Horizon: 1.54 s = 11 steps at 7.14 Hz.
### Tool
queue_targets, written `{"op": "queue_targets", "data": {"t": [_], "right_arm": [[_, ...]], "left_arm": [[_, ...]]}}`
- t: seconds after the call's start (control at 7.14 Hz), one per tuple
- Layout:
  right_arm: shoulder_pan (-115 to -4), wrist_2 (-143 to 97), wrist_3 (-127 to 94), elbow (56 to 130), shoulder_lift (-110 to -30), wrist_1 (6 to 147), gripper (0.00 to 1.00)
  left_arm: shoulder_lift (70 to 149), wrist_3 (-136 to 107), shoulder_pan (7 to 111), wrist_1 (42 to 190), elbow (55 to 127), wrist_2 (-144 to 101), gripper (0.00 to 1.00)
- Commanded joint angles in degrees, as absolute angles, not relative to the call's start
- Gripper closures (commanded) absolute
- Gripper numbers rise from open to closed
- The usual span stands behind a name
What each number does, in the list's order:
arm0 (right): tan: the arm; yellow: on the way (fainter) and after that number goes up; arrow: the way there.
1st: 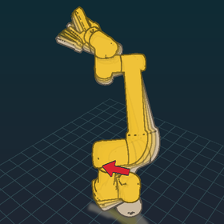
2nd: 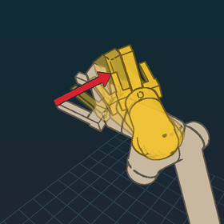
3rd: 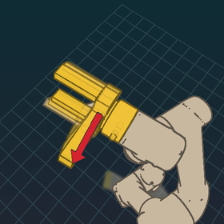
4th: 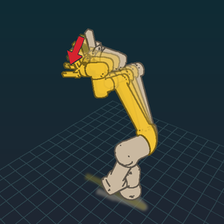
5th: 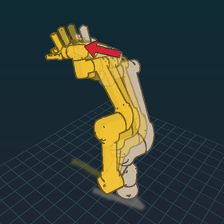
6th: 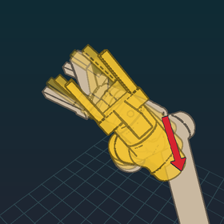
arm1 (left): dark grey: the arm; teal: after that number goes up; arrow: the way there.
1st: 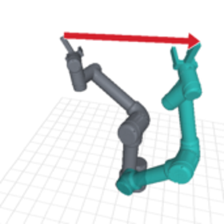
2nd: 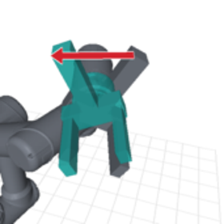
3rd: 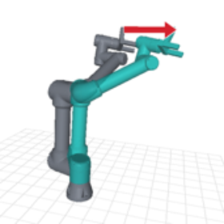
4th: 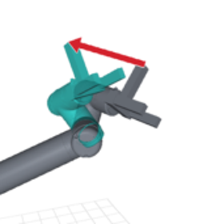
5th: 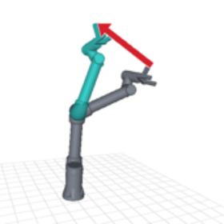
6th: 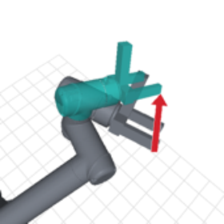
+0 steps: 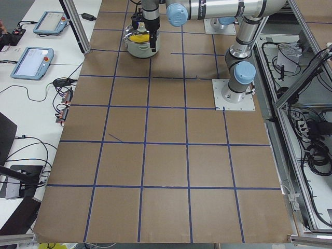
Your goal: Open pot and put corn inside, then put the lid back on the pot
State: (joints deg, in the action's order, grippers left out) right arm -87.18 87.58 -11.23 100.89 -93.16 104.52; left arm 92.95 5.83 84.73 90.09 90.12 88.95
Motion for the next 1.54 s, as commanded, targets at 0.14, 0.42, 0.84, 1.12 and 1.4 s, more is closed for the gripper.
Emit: {"op": "queue_targets", "data": {"t": [0.14, 0.42, 0.84, 1.12, 1.4], "right_arm": [[-87.19, 86.75, -11.16, 98.01, -92.90, 103.45, 0.00], [-87.19, 86.84, -11.34, 97.56, -92.46, 103.89, 0.00], [-87.19, 86.66, -11.34, 97.47, -92.55, 103.97, 0.00], [-87.19, 86.66, -11.34, 97.38, -92.55, 103.97, 0.00], [-87.19, 86.84, -11.34, 94.76, -92.55, 102.67, 0.00]], "left_arm": [[92.73, 5.89, 84.73, 90.09, 89.56, 88.95, 0.00], [92.55, 5.80, 84.81, 90.09, 90.17, 88.95, 0.00], [93.16, 5.71, 84.73, 90.09, 88.77, 90.25, 0.00], [93.25, 5.71, 84.73, 90.18, 88.86, 90.44, 0.00], [93.25, 5.71, 84.73, 90.18, 88.86, 90.44, 0.00]]}}
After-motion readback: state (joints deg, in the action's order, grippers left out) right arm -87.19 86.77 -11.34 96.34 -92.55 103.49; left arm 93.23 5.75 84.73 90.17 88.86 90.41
